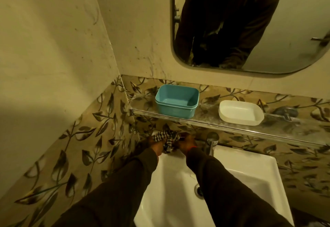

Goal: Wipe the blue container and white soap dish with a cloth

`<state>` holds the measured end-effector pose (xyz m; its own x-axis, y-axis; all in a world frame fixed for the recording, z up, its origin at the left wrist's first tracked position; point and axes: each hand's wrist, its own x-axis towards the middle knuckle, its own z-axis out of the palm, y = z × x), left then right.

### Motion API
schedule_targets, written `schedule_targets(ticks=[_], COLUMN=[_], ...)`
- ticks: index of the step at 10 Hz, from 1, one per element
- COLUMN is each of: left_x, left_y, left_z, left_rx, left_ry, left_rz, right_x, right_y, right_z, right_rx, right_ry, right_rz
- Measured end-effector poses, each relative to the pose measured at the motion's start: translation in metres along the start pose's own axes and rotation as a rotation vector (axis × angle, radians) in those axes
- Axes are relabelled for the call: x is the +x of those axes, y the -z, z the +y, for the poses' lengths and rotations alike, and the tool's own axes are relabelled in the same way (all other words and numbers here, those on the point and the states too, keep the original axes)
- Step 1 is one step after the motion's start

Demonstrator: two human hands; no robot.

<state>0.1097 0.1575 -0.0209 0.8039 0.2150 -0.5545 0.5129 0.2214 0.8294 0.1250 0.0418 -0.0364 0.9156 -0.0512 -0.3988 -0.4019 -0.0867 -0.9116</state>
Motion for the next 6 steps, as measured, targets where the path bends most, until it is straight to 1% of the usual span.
schedule_targets(ticks=[1, 2, 3, 4, 5, 6], left_x=[0.01, 0.012, 0.008, 0.007, -0.004, -0.015], left_y=[0.005, 0.01, 0.012, 0.016, 0.016, 0.015], left_z=[-0.004, -0.011, -0.016, -0.017, -0.017, -0.023], left_rx=[0.13, 0.156, 0.077, 0.073, 0.074, 0.082], left_ry=[-0.051, -0.162, -0.16, -0.178, -0.212, -0.315], left_rz=[0.082, 0.092, 0.053, 0.041, 0.066, 0.115], right_x=[0.006, 0.004, -0.002, -0.001, -0.014, -0.023], right_y=[-0.003, -0.003, 0.002, 0.008, 0.016, 0.022], right_z=[0.006, 0.011, 0.015, 0.021, 0.016, 0.013], right_rx=[-0.118, -0.232, -0.171, -0.233, -0.224, -0.219], right_ry=[-0.037, 0.085, 0.09, 0.132, 0.124, 0.124], right_rz=[-0.121, -0.136, -0.103, -0.087, -0.084, -0.132])
